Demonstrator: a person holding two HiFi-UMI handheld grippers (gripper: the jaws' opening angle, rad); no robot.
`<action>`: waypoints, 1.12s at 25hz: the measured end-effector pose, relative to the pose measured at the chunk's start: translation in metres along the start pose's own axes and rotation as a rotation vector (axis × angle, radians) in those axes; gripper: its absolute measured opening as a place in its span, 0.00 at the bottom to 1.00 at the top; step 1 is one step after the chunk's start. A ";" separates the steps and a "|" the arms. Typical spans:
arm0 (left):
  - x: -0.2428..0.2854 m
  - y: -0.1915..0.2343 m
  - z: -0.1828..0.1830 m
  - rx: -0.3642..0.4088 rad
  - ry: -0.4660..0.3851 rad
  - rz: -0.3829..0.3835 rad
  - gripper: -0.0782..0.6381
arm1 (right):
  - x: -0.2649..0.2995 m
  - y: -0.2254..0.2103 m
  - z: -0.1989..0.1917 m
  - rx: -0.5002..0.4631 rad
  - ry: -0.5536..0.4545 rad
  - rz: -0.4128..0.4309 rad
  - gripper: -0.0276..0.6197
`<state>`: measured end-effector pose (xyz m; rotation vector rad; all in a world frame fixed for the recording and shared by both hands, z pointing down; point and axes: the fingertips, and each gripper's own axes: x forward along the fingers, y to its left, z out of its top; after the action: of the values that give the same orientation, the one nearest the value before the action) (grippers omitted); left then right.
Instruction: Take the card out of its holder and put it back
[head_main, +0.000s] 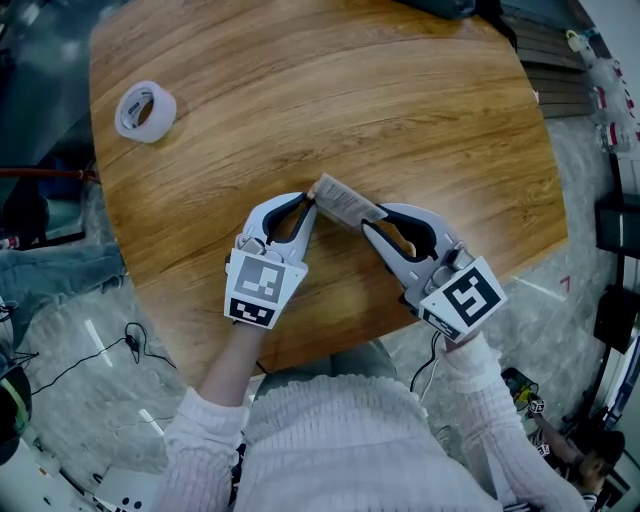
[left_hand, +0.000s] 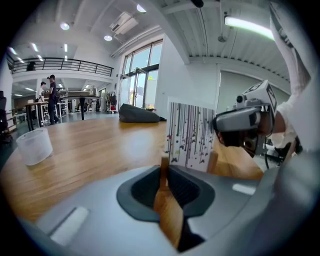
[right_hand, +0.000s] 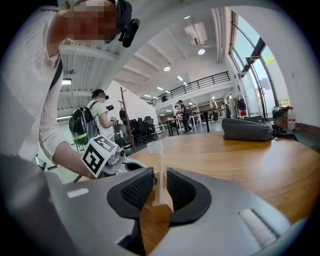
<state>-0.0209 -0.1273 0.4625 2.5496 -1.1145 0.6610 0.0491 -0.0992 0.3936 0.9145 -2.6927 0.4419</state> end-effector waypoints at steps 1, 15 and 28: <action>0.000 0.000 0.000 -0.003 -0.002 -0.001 0.18 | -0.001 0.000 0.000 0.002 -0.001 -0.005 0.17; -0.014 -0.005 0.008 -0.050 -0.029 -0.031 0.20 | -0.022 0.012 -0.005 0.045 0.010 -0.081 0.16; -0.071 -0.060 0.040 -0.011 -0.090 -0.094 0.13 | -0.045 0.059 -0.002 0.093 -0.008 -0.136 0.07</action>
<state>-0.0072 -0.0605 0.3878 2.6264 -1.0160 0.5203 0.0471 -0.0290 0.3679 1.1190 -2.6152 0.5382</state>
